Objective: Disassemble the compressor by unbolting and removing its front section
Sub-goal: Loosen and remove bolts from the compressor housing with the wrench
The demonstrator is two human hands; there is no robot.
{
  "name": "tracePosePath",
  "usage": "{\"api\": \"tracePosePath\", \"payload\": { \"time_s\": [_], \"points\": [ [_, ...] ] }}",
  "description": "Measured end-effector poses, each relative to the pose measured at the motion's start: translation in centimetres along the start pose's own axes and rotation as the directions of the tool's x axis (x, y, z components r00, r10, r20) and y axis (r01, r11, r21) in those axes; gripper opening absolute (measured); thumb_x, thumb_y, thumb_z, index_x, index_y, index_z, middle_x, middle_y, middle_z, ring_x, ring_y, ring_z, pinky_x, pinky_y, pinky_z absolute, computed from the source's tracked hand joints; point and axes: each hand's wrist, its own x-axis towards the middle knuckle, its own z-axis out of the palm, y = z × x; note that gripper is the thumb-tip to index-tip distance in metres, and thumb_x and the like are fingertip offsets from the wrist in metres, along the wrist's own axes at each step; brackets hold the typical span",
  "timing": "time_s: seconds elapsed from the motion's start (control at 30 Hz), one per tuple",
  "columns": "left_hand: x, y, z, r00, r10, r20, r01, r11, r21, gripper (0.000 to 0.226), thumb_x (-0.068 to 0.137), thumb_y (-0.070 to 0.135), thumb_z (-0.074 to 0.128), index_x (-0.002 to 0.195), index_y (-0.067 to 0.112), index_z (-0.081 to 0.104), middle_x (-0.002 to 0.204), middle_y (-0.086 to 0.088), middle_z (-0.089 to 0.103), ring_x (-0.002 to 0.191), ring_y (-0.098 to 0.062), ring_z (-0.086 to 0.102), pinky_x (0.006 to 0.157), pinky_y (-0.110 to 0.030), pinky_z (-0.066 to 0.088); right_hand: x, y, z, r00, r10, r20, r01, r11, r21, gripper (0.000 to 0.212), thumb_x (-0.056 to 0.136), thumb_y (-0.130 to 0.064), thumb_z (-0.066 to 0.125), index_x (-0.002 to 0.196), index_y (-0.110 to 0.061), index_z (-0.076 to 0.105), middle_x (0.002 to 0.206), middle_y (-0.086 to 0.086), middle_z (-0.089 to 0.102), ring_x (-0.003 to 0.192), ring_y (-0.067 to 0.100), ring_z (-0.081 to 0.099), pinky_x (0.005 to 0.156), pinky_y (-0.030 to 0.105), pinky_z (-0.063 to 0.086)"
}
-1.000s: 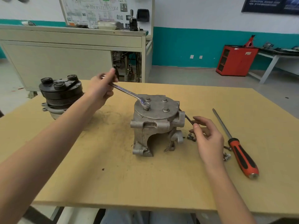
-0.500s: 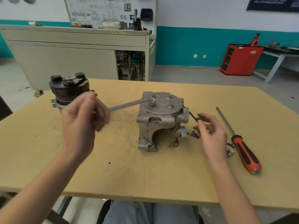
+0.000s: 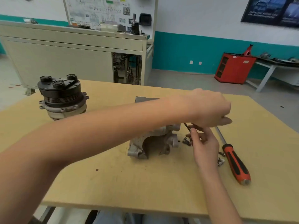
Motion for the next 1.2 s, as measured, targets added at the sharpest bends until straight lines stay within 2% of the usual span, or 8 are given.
{"api": "tracePosePath", "payload": {
  "time_s": [0.13,0.23,0.4,0.6,0.67,0.83,1.07,1.2],
  "points": [
    [5.8,-5.7,2.4,0.983,-0.166,0.076,0.174,0.978,-0.115,0.043,0.101,0.032,0.042,0.061,0.018,0.048,0.063,0.004,0.055,0.058,-0.014,0.051,0.051,-0.026,0.034,0.0,0.1,0.1,0.999,-0.033,-0.005,0.033,0.998,0.049,0.024,0.090,-0.010,0.057,0.097,-0.032,0.063,0.093,-0.022,0.065,0.076,-0.002,0.062,0.060,0.008,0.046],
    [6.3,-10.9,4.3,0.919,-0.391,0.051,0.394,0.912,-0.112,0.023,0.099,0.018,0.044,0.078,0.010,0.049,0.078,-0.005,0.057,0.067,-0.022,0.050,0.067,-0.033,0.042,0.1,0.2,0.0,0.999,-0.041,-0.009,0.042,0.998,0.037,0.029,0.090,-0.009,0.057,0.098,-0.036,0.062,0.092,-0.026,0.065,0.075,-0.002,0.062,0.058,0.008,0.045],
    [1.2,-18.1,6.2,0.708,-0.705,-0.027,0.705,0.709,-0.031,0.011,0.091,0.008,0.043,0.081,0.007,0.047,0.070,-0.006,0.046,0.059,-0.021,0.043,0.067,-0.037,0.038,0.0,0.0,0.1,0.998,-0.054,-0.013,0.054,0.997,0.053,0.040,0.090,-0.008,0.056,0.103,-0.046,0.053,0.093,-0.017,0.065,0.073,0.003,0.063,0.057,0.013,0.047],
    [-10.4,-21.7,7.4,0.447,-0.878,-0.173,0.802,0.479,-0.356,0.035,0.096,0.025,0.037,0.084,0.005,0.064,0.078,-0.015,0.061,0.071,-0.034,0.055,0.063,-0.034,0.038,-0.3,-0.3,0.1,0.994,-0.111,0.018,0.110,0.992,0.059,0.039,0.091,-0.009,0.056,0.109,-0.044,0.052,0.096,-0.016,0.065,0.074,0.003,0.065,0.059,0.012,0.048],
    [-14.3,-20.2,8.2,0.399,-0.844,-0.357,0.767,0.521,-0.374,0.036,0.096,0.026,0.036,0.078,0.009,0.063,0.075,-0.011,0.061,0.069,-0.032,0.051,0.059,-0.034,0.033,-0.4,-0.3,0.2,0.993,-0.113,0.022,0.111,0.992,0.066,0.040,0.091,-0.009,0.056,0.108,-0.045,0.052,0.096,-0.017,0.065,0.075,0.005,0.066,0.059,0.015,0.049],
    [-20.6,-15.8,8.6,0.460,-0.523,-0.718,0.523,0.813,-0.256,0.035,0.101,0.020,0.042,0.083,0.005,0.068,0.082,-0.008,0.066,0.072,-0.020,0.055,0.053,-0.030,0.039,-0.3,-0.2,0.2,0.993,-0.113,0.018,0.112,0.991,0.069,0.042,0.091,-0.009,0.056,0.107,-0.048,0.052,0.094,-0.019,0.065,0.075,0.011,0.066,0.058,0.017,0.050],
    [-23.9,-10.0,6.5,0.625,-0.117,-0.771,0.090,0.993,-0.077,0.037,0.105,0.022,0.035,0.101,0.005,0.067,0.092,-0.013,0.071,0.089,-0.001,0.060,0.078,-0.009,0.041,-0.2,0.1,0.2,0.993,-0.115,0.019,0.113,0.990,0.086,0.044,0.090,-0.008,0.055,0.105,-0.050,0.053,0.095,-0.017,0.066,0.073,0.011,0.065,0.057,0.014,0.047],
    [-21.7,-5.7,3.8,0.709,0.176,-0.683,-0.202,0.978,0.043,0.029,0.105,0.024,0.030,0.109,0.012,0.056,0.091,-0.006,0.074,0.069,-0.011,0.065,0.057,-0.020,0.046,-0.3,0.1,0.1,0.994,-0.111,0.018,0.109,0.989,0.099,0.045,0.091,-0.008,0.055,0.107,-0.050,0.053,0.096,-0.015,0.066,0.074,0.010,0.065,0.058,0.011,0.047]
  ]
}}
